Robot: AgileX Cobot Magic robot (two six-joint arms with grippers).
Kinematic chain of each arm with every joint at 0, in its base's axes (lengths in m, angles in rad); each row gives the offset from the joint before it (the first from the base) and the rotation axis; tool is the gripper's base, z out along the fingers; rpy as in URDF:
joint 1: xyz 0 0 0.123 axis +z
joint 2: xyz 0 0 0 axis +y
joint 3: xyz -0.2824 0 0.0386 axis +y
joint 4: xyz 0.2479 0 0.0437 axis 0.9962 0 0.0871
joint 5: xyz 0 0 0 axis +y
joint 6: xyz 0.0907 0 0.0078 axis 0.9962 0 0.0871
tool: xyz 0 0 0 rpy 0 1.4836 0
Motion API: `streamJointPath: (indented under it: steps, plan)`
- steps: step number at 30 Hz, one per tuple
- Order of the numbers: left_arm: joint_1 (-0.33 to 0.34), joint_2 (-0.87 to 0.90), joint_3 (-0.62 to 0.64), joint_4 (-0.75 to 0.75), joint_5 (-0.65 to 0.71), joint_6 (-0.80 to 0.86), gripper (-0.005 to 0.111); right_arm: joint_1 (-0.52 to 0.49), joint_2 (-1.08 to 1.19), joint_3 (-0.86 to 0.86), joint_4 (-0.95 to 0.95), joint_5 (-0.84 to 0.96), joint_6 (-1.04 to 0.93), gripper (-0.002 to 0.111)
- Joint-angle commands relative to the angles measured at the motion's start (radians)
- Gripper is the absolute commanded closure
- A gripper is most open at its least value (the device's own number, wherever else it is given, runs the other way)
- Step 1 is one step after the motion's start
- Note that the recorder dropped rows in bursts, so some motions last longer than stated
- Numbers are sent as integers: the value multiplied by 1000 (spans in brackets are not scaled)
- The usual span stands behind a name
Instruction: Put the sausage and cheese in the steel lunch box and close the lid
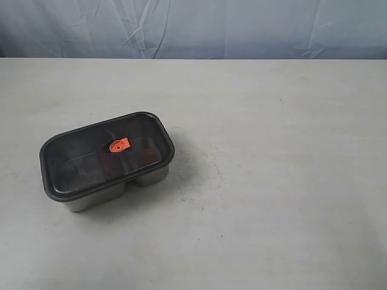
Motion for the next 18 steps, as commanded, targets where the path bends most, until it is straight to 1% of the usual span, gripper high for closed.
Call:
streamJointPath:
  steps: [1,12,18]
  plan:
    - [-2,-6,3,1,-2,3,107,-3,-5,2,-1,-11,0,109]
    - [-2,-6,3,1,-2,3,107,-3,-5,2,-1,-11,0,109]
    - [-40,-6,3,1,-1,3,107,-3,-5,2,-3,-11,0,109]
